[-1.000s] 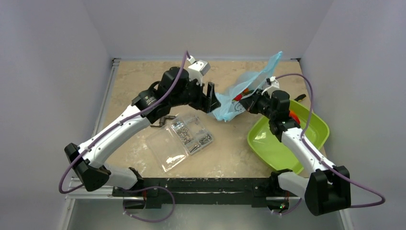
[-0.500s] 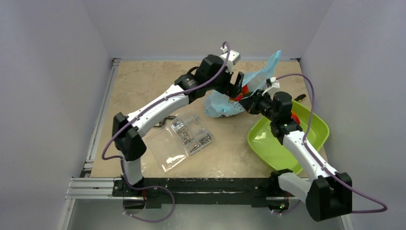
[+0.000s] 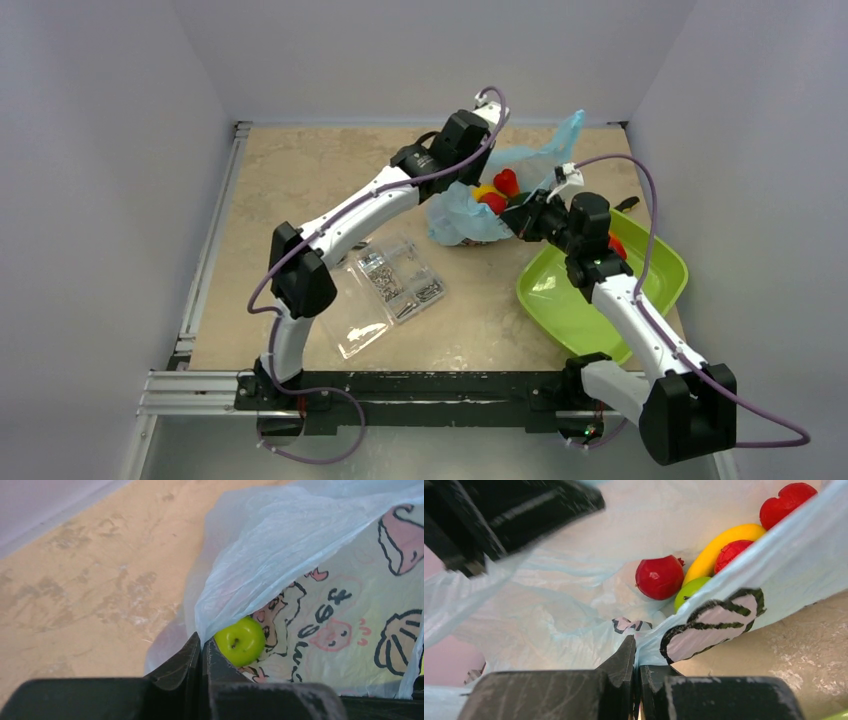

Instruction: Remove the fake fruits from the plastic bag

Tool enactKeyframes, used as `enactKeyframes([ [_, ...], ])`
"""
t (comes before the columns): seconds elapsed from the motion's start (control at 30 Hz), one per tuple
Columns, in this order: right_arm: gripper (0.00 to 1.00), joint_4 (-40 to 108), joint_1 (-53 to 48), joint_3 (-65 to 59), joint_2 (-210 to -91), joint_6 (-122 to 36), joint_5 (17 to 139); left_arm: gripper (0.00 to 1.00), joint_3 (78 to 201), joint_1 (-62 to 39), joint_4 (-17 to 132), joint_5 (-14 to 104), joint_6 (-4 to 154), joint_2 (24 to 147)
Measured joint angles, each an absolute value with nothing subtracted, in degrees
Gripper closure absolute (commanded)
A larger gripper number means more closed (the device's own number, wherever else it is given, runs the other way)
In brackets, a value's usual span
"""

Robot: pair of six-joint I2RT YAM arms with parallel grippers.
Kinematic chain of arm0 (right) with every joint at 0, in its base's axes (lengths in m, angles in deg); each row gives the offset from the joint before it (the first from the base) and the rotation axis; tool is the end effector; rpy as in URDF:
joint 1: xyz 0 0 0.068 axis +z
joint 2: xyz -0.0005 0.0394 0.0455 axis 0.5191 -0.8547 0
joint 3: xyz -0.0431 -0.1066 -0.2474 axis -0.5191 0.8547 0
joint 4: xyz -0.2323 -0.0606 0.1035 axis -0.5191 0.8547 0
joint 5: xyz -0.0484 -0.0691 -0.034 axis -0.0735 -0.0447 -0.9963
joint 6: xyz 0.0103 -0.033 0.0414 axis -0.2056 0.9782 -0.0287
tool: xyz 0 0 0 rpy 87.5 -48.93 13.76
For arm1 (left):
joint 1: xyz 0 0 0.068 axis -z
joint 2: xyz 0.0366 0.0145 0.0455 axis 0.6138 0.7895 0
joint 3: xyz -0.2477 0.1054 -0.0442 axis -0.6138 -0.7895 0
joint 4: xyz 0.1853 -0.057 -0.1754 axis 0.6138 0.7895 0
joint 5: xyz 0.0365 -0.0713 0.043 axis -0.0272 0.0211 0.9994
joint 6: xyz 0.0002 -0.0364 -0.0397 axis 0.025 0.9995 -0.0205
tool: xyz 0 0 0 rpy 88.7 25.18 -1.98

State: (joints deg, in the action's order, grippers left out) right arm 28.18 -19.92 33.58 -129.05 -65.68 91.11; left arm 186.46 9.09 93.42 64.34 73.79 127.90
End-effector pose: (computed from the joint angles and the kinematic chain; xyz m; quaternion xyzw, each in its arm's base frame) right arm 0.2325 0.0595 0.2817 0.0158 0.7917 0.3398 0.5075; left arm 0.3329 -0.3468 0.3500 0.2304 0.8448 -0.1566 0.4569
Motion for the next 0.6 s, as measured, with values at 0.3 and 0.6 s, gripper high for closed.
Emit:
enactKeyframes([
  [0.3, 1.0, 29.32, -19.92, 35.77, -126.75, -65.62, 91.02, 1.0, 189.52, 4.37, 93.46, 69.78, 70.47, 125.6],
  [0.6, 1.0, 30.06, -19.83, 42.37, -122.84, -65.51, 90.89, 1.0, 189.47, -4.3, 93.9, 64.93, 71.59, 122.5],
])
